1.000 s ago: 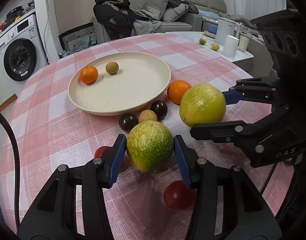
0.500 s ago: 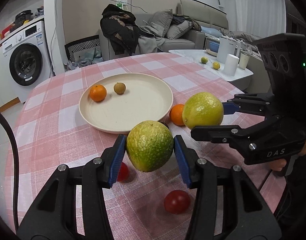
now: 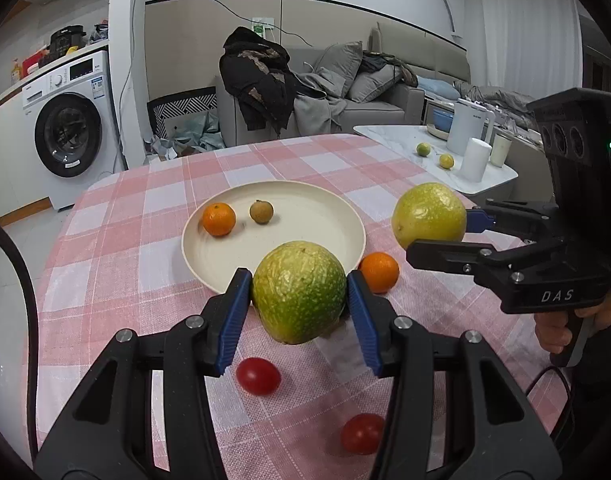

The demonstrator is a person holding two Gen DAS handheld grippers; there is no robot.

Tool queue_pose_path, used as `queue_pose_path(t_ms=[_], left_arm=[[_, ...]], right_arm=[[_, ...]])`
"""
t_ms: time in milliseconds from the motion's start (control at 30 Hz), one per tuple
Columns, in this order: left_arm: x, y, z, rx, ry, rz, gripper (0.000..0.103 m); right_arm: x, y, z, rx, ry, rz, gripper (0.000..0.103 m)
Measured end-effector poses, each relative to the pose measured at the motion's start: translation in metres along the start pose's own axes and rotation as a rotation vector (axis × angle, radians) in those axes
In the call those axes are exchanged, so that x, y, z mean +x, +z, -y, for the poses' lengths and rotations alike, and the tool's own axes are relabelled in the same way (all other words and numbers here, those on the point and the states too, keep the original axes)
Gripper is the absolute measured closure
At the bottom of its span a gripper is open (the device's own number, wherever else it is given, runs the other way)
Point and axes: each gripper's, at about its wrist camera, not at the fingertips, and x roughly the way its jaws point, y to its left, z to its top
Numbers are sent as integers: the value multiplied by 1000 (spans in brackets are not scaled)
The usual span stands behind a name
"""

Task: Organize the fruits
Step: 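Carry both citrus fruits onto the cream plate and open both tools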

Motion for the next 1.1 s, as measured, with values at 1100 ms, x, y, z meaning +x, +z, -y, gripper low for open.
queue_pose_path(t_ms=[1100], left_arm=[[50,18,-34,-85,48,27,57]], right_arm=[[52,36,10,-4,-35,-36,46]])
